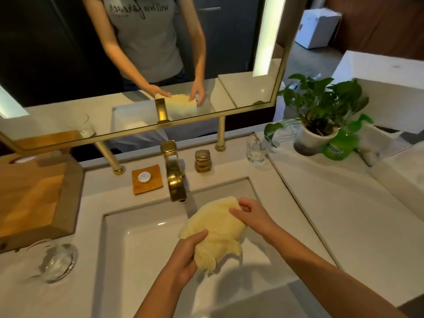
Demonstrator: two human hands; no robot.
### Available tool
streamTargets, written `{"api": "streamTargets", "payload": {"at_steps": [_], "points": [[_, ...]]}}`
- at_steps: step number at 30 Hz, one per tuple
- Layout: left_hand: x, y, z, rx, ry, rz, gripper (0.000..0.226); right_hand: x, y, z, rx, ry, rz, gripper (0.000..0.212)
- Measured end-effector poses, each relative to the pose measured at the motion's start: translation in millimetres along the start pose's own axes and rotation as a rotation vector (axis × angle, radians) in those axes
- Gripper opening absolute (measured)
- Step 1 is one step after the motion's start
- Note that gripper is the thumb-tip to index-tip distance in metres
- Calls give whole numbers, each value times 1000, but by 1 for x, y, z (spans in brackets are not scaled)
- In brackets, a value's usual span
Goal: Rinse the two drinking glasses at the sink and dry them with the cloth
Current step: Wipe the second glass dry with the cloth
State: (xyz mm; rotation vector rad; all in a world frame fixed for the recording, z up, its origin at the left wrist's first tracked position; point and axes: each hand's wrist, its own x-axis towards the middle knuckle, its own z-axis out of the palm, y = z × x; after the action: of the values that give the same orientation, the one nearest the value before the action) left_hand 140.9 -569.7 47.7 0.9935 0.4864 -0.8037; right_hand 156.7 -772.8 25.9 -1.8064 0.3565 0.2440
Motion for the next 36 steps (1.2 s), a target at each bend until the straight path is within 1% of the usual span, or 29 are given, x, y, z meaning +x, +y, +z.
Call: {"api": "streamTargets", "payload": {"at_steps": [2, 3, 4, 6, 8, 11, 13, 17, 19, 21, 24, 27, 29, 31, 33, 36], "points": [[11, 3, 13, -9, 42, -17, 33, 15, 5, -17, 27, 80, 18, 10], [17, 6, 18, -15, 57, -24, 31, 25, 6, -24, 52, 138, 20, 10], [22, 9, 23, -20, 66, -30, 28, 37, 9, -32, 78, 219, 17, 15], [31, 15, 32, -18, 77, -36, 19, 61, 12, -48, 120, 409, -2, 30], [40, 22, 38, -7, 83, -29, 12, 85, 10, -61, 163, 531, -26, 49], [56, 31, 41, 11, 95, -35, 13, 127, 8, -76, 202, 598, -44, 79], [67, 34, 40, 21, 123, -52, 22, 152, 9, -80, 177, 630, -62, 93], [81, 32, 29, 59, 186, -87, 48, 177, 12, -74, 94, 626, -117, 110], [83, 31, 24, 65, 209, -109, 61, 180, 12, -69, 109, 640, -150, 113], [84, 29, 21, 63, 210, -107, 56, 176, 11, -67, 126, 661, -157, 111], [79, 26, 18, 47, 215, -93, 46, 158, 7, -62, 139, 652, -163, 104], [72, 25, 16, 47, 229, -88, 47, 125, 9, -50, 212, 667, -174, 100], [65, 23, 16, 41, 237, -74, 48, 96, 11, -39, 331, 643, -157, 95], [57, 20, 18, 19, 232, -67, 45, 66, 14, -32, 472, 549, -107, 85], [47, 16, 18, 2, 218, -61, 42, 42, 16, -29, 531, 405, -43, 72], [31, 10, 13, 9, 220, -41, 42, 16, 10, -26, 565, 79, 36, 61]]}}
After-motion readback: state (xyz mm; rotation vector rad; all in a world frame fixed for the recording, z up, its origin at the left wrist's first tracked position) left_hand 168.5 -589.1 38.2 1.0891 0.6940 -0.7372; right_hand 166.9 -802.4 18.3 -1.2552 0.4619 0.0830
